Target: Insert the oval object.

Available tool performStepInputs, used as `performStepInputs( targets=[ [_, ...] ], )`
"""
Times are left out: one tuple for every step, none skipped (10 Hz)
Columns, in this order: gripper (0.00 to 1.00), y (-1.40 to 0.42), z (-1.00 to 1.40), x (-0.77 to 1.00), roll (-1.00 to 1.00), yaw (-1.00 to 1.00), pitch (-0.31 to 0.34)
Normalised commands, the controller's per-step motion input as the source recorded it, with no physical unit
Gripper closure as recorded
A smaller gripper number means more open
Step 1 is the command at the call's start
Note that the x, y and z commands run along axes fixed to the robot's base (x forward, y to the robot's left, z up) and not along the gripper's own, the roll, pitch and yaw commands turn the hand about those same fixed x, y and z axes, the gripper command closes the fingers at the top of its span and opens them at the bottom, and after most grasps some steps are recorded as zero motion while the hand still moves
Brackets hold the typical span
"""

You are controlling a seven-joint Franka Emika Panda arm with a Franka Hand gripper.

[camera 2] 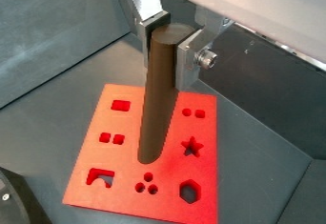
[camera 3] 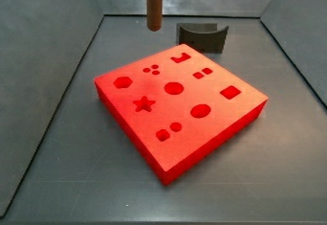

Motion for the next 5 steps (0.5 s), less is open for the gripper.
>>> performStepInputs(
  targets=[
    [1.0, 0.05, 0.0, 0.0, -0.01, 0.0, 0.0],
    [1.0, 0.0, 0.0, 0.0, -0.01, 0.0, 0.0],
    [1.0, 0.0, 0.0, 0.01, -0.03, 0.0, 0.0],
    [1.0, 0.0, -0.1, -0.02, -0.09, 0.0, 0.021],
    [1.0, -0.02, -0.1, -0.04, -0.07, 0.0, 0.036]
  ],
)
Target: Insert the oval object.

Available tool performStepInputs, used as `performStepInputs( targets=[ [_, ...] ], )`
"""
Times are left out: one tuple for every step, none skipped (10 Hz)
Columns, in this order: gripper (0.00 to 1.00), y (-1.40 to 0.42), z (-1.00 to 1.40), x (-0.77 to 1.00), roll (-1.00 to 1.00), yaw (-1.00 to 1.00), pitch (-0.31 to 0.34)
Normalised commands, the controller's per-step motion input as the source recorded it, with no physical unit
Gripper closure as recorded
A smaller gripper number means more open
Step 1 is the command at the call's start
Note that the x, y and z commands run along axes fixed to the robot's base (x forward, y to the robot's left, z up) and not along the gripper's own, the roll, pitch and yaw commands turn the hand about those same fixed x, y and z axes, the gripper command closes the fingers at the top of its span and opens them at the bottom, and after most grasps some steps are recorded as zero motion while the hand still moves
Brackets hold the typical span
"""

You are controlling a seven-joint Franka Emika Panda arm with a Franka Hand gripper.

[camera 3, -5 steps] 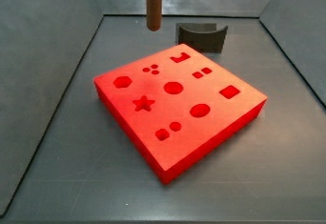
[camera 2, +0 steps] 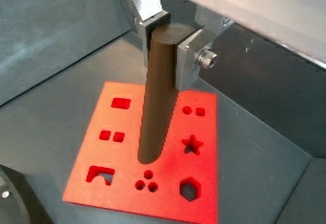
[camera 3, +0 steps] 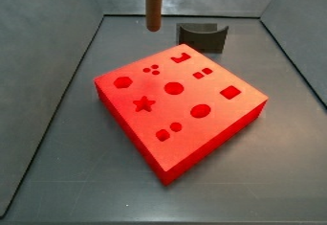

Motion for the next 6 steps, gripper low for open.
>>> performStepInputs(
  targets=[
    [1.0, -0.05, -0.03, -0.17, -0.06, 0.02, 0.014],
    [1.0, -0.01, 0.0, 0.0, 0.0, 0.0, -0.004],
    [1.0, 0.11, 0.0, -0.07, -0.11, -0.25, 0.0],
    [1.0, 0.1, 0.0, 0.12, -0.11, -0.69, 0.101],
    [1.0, -0.04, 0.14, 0.06, -0.13, -0.99, 0.013],
    [1.0, -0.03, 0.19, 0.05, -0.14, -1.0, 0.0]
  ],
)
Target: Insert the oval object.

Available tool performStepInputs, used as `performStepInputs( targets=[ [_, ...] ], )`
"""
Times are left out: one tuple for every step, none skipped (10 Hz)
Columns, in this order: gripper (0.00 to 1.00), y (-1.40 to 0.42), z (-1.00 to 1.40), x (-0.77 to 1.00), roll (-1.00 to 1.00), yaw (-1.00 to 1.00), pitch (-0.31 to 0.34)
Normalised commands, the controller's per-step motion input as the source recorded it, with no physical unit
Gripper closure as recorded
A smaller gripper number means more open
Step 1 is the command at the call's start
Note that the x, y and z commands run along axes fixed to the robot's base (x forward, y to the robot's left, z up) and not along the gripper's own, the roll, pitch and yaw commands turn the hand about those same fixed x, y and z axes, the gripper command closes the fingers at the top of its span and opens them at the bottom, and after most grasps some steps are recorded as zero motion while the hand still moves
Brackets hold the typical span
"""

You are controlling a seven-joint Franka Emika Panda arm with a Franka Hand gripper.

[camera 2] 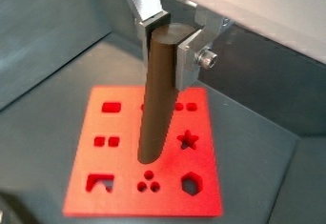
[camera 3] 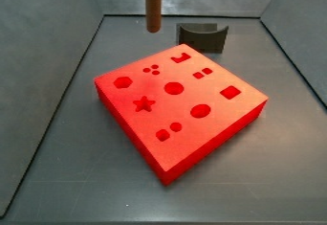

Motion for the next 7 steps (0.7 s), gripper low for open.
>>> performStepInputs(
  targets=[
    [1.0, -0.03, 0.2, 0.05, -0.15, -0.99, 0.0],
    [1.0, -0.03, 0.21, 0.05, -0.13, -1.0, 0.0],
    [1.0, -0.01, 0.29, 0.1, -0.17, -0.97, 0.0],
    [1.0, -0.01, 0.33, 0.1, -0.23, -0.93, 0.0],
    [1.0, -0.03, 0.35, 0.13, -0.3, -0.87, 0.0],
    [1.0, -0.1, 0.49, 0.19, -0.31, -0.81, 0.059],
    [1.0, -0.1, 0.51, 0.28, -0.36, -0.7, 0.066]
  ],
)
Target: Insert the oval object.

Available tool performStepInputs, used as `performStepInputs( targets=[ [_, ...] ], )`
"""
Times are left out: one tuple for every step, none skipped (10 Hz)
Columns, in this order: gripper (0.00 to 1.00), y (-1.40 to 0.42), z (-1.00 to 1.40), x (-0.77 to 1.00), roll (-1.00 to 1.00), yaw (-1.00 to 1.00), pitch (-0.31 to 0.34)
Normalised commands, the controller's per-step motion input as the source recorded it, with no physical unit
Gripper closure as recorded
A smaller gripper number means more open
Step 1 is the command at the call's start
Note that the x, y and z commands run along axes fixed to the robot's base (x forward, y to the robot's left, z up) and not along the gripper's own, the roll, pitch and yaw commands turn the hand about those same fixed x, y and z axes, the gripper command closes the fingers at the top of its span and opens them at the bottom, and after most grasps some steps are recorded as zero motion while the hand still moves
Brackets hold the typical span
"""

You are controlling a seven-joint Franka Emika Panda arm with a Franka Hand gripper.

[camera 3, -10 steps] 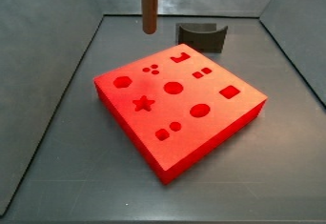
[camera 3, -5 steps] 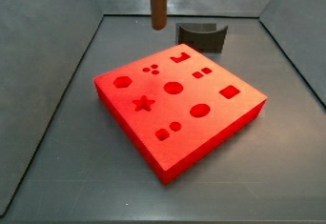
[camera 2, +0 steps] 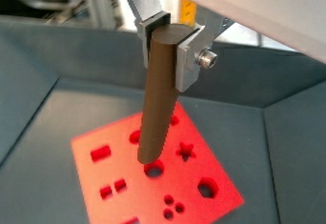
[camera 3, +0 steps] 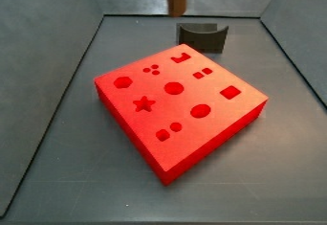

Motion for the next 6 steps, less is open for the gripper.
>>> performStepInputs(
  targets=[
    [1.0, -0.13, 0.51, 0.37, -0.39, -0.59, 0.066],
    [1.0, -0.16, 0.43, 0.46, -0.44, -0.41, 0.177],
    [1.0, -0.2, 0.03, 0.63, -0.34, -0.1, 0.354],
    [1.0, -0.27, -0.05, 0.64, -0.27, 0.0, 0.407],
    [1.0, -0.26, -0.04, 0.54, -0.28, -0.11, 0.403],
    [1.0, -0.02, -0.01, 0.33, -0.03, -0.12, 0.163]
  ],
)
